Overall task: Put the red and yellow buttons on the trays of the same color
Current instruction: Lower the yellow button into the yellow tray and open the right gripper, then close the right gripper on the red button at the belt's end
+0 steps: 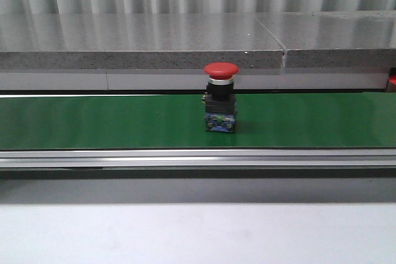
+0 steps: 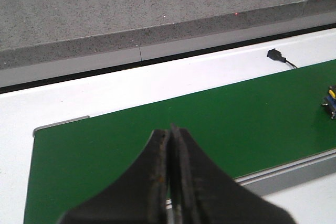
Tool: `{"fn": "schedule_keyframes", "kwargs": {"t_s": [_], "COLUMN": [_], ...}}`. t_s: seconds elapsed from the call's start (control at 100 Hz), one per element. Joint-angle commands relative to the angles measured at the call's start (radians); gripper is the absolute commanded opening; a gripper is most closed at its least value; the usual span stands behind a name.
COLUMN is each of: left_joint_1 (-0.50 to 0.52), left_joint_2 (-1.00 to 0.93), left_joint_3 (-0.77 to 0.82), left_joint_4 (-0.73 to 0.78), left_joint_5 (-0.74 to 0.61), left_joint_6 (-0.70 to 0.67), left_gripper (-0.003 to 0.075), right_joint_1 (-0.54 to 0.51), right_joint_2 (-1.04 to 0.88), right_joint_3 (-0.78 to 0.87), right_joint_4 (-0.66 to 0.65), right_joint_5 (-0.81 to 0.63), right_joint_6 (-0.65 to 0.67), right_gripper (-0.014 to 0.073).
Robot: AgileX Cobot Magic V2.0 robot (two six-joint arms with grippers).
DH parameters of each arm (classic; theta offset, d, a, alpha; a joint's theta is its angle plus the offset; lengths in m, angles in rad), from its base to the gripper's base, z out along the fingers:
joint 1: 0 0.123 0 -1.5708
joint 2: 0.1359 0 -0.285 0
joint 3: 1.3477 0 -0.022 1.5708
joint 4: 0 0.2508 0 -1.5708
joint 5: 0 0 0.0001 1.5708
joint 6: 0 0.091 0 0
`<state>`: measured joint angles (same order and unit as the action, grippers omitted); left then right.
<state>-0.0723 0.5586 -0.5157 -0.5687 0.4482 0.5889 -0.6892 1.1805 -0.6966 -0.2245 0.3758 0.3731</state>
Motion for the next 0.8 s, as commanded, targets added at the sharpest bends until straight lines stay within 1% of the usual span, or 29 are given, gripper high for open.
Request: {"fn": "schedule_keyframes", "kwargs": {"t_s": [0.0,0.1,0.31,0.36,0.48,0.57,0.68,0.79], "left_joint_1": [-0.008,-0.008,-0.008,-0.008,-0.008,-0.008,-0.008,-0.008], "left_joint_2": [0.000,0.000,0.000,0.000,0.000,0.000,0.000,0.000], "left_joint_3": [-0.027,-0.027,-0.027,-0.027,-0.027,-0.027,-0.027,-0.027], "left_joint_4": [-0.029,-0.029,-0.029,-0.029,-0.029,-0.029,-0.029,-0.029], "left_joint_5": [-0.056,-0.056,-0.056,-0.056,-0.056,-0.056,-0.056,-0.056], "left_joint_6": [-0.003,-0.003,-0.003,-0.003,-0.003,-0.003,-0.003,-0.003], "left_gripper": [-0.0020,-0.0020,-0.0020,-0.0020,-0.0020,-0.0020,-0.0020,-0.0020], "right_joint_1": [0.060,0.174,0.490,0.572,0.718,0.801,0.869,0.914], "right_joint_2": [-0.072,-0.131,-0.185,-0.183,-0.182,-0.182,-0.182,-0.182], "right_joint_3": [-0.022,-0.022,-0.022,-0.022,-0.022,-0.022,-0.022,-0.022], "right_joint_4": [0.005,0.005,0.005,0.005,0.005,0.005,0.007,0.019], "right_joint_5": [-0.032,-0.023,0.008,0.023,0.032,0.025,0.028,0.031], "right_joint_6": [-0.002,-0.039,-0.139,-0.151,-0.155,-0.155,-0.155,-0.155], "right_gripper": [0.0449,0.0449,0.0449,0.0460,0.0507,0.0556,0.0605,0.0615]}}
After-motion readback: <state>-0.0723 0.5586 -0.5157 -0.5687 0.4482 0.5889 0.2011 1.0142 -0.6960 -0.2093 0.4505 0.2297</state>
